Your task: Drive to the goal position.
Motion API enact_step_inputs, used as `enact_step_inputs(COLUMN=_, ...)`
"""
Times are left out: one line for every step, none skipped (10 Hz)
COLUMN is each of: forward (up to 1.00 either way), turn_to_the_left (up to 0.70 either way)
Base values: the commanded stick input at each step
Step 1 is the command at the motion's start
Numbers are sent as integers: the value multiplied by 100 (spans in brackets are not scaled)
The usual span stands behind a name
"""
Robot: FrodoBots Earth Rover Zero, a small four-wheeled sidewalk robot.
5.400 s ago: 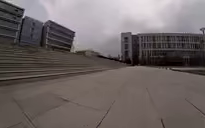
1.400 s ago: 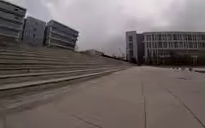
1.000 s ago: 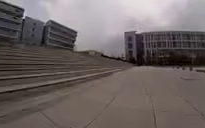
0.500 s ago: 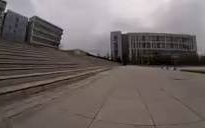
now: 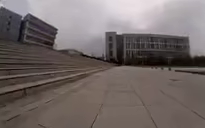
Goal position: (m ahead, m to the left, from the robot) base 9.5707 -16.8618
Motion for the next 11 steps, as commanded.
enact_step_inputs(forward=70, turn_to_the_left=0)
enact_step_inputs(forward=70, turn_to_the_left=0)
enact_step_inputs(forward=70, turn_to_the_left=0)
enact_step_inputs(forward=70, turn_to_the_left=0)
enact_step_inputs(forward=70, turn_to_the_left=0)
enact_step_inputs(forward=70, turn_to_the_left=0)
enact_step_inputs(forward=70, turn_to_the_left=0)
enact_step_inputs(forward=70, turn_to_the_left=0)
enact_step_inputs(forward=70, turn_to_the_left=0)
enact_step_inputs(forward=70, turn_to_the_left=0)
enact_step_inputs(forward=70, turn_to_the_left=0)
